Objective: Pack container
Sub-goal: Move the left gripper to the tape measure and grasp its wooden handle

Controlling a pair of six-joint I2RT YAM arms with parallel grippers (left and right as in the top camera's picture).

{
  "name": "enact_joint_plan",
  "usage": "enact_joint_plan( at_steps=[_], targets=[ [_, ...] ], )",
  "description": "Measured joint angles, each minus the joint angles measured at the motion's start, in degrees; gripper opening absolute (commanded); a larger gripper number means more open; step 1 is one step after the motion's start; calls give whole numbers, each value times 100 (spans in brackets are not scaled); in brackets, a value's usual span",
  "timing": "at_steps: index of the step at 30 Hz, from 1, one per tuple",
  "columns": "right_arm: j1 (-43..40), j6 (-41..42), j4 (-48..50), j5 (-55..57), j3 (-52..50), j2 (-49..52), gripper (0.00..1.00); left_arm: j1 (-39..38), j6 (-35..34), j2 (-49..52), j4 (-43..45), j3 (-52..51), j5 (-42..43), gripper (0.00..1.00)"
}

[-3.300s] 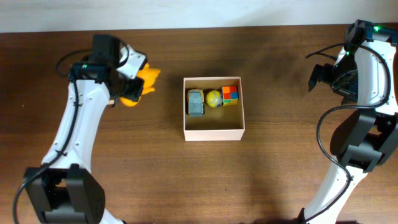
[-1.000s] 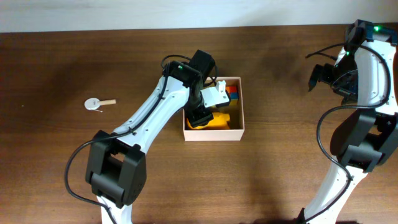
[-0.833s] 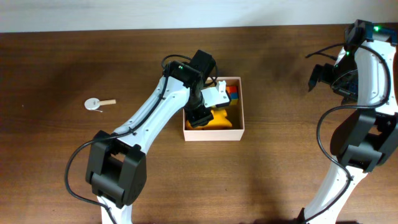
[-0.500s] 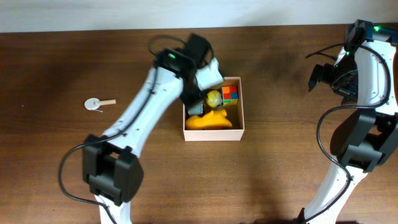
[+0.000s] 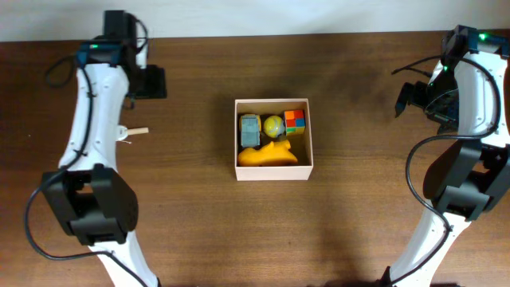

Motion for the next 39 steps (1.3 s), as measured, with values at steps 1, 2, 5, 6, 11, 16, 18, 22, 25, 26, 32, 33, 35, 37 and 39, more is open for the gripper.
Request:
enact_joint_plan(
  at_steps=[1, 2, 5, 6, 11, 16, 18, 22, 25, 26, 32, 33, 35, 37, 39],
  targets=[
    [0, 2, -2, 0, 0, 0, 98, 74, -46, 48, -26, 0, 0, 86],
    [0, 0, 0, 0, 0, 0, 99, 120, -87, 107, -39, 0, 0, 87],
    [0, -2, 0, 0, 0, 0, 99, 175, -140, 341, -120, 0, -17, 87],
    [0, -2, 0, 0, 0, 0, 99, 175, -122, 433, -136, 0, -44, 87],
    [0, 0, 0, 0, 0, 0, 99, 175, 671, 968, -120, 0, -142, 87],
    [0, 0, 0, 0, 0, 0, 99, 175, 1593, 1469, 129, 0, -192, 87],
    [0, 0, 0, 0, 0, 0, 99, 175, 1801, 1644, 249, 0, -208, 84],
    [0, -2, 0, 0, 0, 0, 99, 175, 1784, 1799, 332, -2, -214, 76],
    [0, 0, 0, 0, 0, 0, 99, 175, 1143, 1803, 203, 0, -203, 74],
    [0, 0, 2, 0, 0, 0, 99, 175, 905, 1803, 103, 0, -166, 74],
    [0, 0, 2, 0, 0, 0, 99, 175, -131, 1799, -116, 4, 527, 99],
    [0, 0, 0, 0, 0, 0, 99, 175, -195, 1797, -155, 22, 660, 99],
    [0, -2, 0, 0, 0, 0, 99, 175, -293, 1794, -155, 35, 837, 98],
    [0, 0, 0, 0, 0, 0, 99, 175, -376, 1794, -151, 42, 946, 83],
    [0, 0, 0, 0, 0, 0, 99, 175, -450, 1794, -118, 44, 1040, 83]
  ],
)
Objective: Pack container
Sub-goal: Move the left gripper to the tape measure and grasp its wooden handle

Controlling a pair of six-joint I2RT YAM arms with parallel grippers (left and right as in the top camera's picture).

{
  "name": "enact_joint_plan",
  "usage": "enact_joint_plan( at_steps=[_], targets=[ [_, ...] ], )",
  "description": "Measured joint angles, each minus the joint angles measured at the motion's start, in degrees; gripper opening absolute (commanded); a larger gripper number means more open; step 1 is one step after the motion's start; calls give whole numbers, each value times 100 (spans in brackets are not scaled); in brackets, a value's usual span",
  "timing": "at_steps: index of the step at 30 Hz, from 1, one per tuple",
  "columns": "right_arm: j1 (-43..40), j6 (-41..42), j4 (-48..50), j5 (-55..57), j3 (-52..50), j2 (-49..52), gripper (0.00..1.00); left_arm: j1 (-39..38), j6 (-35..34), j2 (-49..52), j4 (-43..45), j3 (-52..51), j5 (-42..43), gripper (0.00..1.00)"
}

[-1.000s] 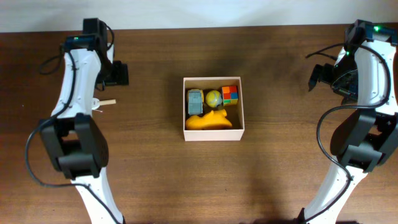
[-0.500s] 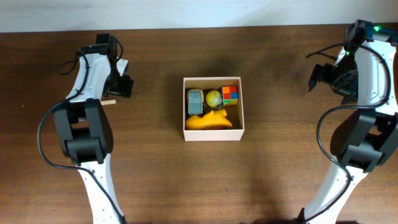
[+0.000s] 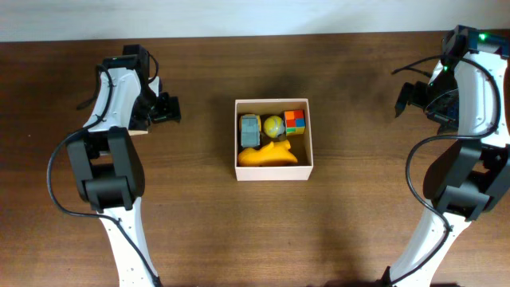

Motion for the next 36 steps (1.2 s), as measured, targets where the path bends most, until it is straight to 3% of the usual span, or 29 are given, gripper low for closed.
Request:
enact_joint_plan(
  at_steps=[4, 8, 9, 14, 17, 22, 31, 32, 34, 35, 36],
  targets=[
    [0, 0, 0, 0, 0, 0, 99, 0, -835, 11, -15, 0, -15, 84],
    [0, 2, 0, 0, 0, 0, 99, 83, -2369, 11, -243, -2, -424, 85],
    [0, 0, 0, 0, 0, 0, 99, 109, -2664, 11, -251, -2, -487, 92],
    [0, 2, 0, 0, 0, 0, 99, 225, -4339, 11, -269, -2, -824, 100],
    [0, 0, 2, 0, 0, 0, 99, 223, -5191, 11, -258, 0, -1043, 99],
    [0, -2, 0, 0, 0, 0, 99, 219, -5897, 28, -35, 0, -1239, 99],
    [0, -2, 7, 0, 0, 0, 99, 223, -6190, 271, 212, 57, -1491, 99],
    [0, -4, 9, 0, 0, 0, 98, 223, -6190, 278, 205, 68, -1510, 98],
    [0, 0, 11, 0, 0, 0, 98, 219, -6207, 291, 188, 85, -1539, 64],
    [0, 0, 11, 0, 0, 0, 99, 219, -6234, 293, 192, 85, -1565, 52],
    [0, 0, 11, 2, 0, 0, 99, 219, -6236, 299, 188, 85, -1593, 45]
  ],
)
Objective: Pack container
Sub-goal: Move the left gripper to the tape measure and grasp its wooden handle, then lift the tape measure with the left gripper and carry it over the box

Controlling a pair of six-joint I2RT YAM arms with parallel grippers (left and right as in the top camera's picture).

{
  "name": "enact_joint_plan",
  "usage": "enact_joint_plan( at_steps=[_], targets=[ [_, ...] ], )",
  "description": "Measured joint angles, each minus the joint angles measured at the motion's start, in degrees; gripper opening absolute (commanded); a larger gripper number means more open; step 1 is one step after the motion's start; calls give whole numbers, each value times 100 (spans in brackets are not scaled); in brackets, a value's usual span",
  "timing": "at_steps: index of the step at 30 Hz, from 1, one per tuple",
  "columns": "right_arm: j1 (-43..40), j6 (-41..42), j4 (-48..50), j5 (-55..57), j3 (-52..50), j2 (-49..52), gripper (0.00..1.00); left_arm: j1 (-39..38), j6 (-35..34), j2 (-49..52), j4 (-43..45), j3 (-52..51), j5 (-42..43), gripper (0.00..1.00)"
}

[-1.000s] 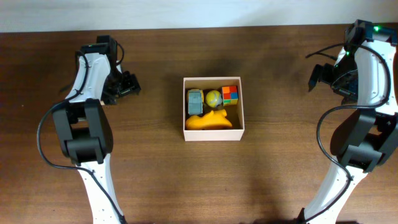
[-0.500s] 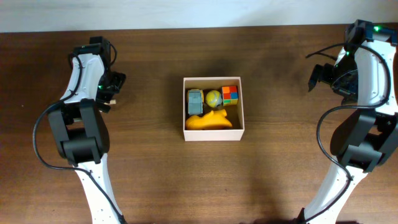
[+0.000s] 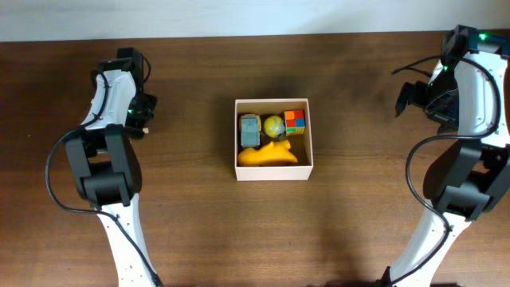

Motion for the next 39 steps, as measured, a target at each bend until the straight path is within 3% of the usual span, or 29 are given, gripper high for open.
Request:
enact_joint_plan(
  at_steps=[2, 8, 10, 14, 19, 25, 31, 39],
  targets=[
    [0, -2, 2, -2, 0, 0, 99, 4, 0, 11, -33, 0, -37, 35],
    [0, 2, 2, -2, 0, 0, 99, 4, -35, 13, -149, 0, -35, 30],
    [0, 0, 2, -2, 0, 0, 99, 7, -2, 13, -166, 0, -2, 24],
    [0, 0, 2, -2, 0, 0, 99, 17, 317, 13, -170, 0, 111, 24],
    [0, 0, 2, -2, 0, 0, 99, 48, 1311, 13, -225, 2, 234, 24],
    [0, 0, 2, -2, 0, 0, 99, 48, 2555, 13, -446, 4, 326, 2],
    [0, 0, 2, -2, 0, 0, 99, 48, 3709, 22, -717, 7, 341, 2],
    [0, -2, 2, -2, 0, 0, 99, 48, 4133, 35, -903, 4, 345, 2]
  ],
)
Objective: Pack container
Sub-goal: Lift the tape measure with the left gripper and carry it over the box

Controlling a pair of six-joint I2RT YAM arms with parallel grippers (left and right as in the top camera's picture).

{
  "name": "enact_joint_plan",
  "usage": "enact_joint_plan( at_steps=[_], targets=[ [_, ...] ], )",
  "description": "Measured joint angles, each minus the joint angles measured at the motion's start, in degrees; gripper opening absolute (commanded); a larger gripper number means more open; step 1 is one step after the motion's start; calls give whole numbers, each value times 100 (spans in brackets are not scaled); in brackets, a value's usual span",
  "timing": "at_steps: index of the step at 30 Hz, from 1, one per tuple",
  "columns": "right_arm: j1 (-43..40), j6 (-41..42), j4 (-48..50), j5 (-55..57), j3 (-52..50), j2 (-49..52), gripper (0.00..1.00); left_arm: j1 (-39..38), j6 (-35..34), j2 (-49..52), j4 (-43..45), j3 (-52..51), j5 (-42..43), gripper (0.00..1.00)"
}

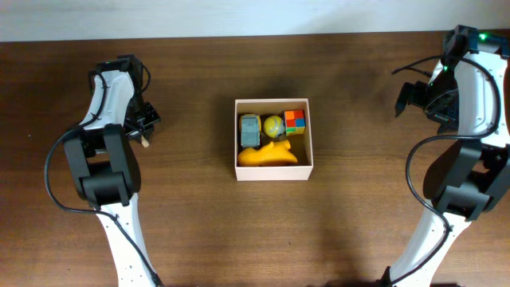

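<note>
A cream box point(308, 143) sits mid-table in the overhead view. It holds a grey toy car point(250, 129), a yellow ball point(273, 125), a coloured cube point(295, 121) and a yellow-orange toy point(267, 155). Far left of the box, my left gripper point(147, 129) points down. A small wooden stick point(146, 143) pokes out from under it and seems pinched between the fingers. My right gripper point(404, 98) hangs at the far right edge, well away from the box, with its fingers apart and nothing in them.
Both white arms run down the left and right sides of the brown wooden table point(199, 231). A pale wall strip borders the table's far edge. Nothing else lies on the wood.
My left gripper has shifted slightly toward the near side. The wooden stick now shows lower and more angled beneath it. The right arm and the box contents are unchanged.
At first my left gripper was far back on the left and the stick lay flat on the table nearer the front. Then the gripper was beside the stick, then directly over it. Now the stick juts from under the fingers, turned from its first lie.
</note>
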Motion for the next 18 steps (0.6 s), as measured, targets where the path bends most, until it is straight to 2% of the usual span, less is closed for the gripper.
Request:
enact_joint_plan(
  at_steps=[7, 12, 18],
  targets=[
    [0, 2, 0, 0, 0, 0, 99, 0, 197, 0, 15, 0, 2, 2],
    [0, 4, 0, 0, 0, 0, 99, 17, 577, 0, 61, 2, 103, 2],
    [0, 0, 0, 0, 0, 0, 99, 26, 1217, 133, 98, 345, 713, 2]
  ],
)
